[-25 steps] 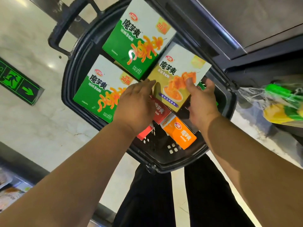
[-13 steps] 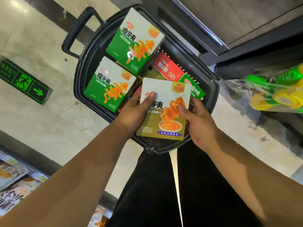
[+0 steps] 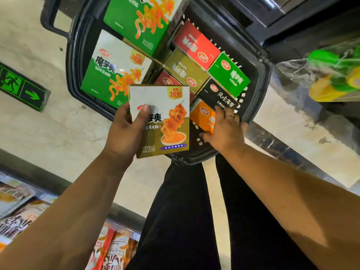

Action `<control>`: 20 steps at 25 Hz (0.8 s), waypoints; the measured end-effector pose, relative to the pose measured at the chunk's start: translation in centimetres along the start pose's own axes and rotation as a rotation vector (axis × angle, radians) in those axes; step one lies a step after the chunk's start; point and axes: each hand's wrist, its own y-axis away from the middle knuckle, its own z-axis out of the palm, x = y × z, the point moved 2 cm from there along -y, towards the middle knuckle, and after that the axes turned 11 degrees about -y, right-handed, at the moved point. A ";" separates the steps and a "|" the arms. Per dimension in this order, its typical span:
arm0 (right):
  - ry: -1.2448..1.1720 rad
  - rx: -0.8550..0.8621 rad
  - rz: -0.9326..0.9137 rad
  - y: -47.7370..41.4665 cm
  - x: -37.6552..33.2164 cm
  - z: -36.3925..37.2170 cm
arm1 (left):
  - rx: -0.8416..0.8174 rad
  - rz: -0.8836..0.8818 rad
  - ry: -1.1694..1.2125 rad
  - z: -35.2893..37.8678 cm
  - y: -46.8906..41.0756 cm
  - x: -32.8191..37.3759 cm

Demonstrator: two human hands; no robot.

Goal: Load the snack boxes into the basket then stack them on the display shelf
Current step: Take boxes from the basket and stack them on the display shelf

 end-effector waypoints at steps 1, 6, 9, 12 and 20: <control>0.046 0.035 -0.002 -0.3 -0.1 0.6 | 0.000 0.002 0.005 0.3 -0.3 -0.4; 0.138 0.096 -0.007 -0.2 -0.6 3.5 | 0.038 -0.014 0.003 1.1 -1.6 -2.7; 0.124 0.142 0.011 -0.6 -0.6 3.9 | 0.065 -0.026 0.007 1.3 -1.9 -3.6; -0.021 0.159 0.028 -0.5 -0.5 3.0 | 0.093 -0.016 -0.025 1.0 -1.6 -3.4; -0.502 0.062 -0.084 4.0 0.6 -3.8 | 0.104 0.032 -0.081 -1.0 0.9 0.2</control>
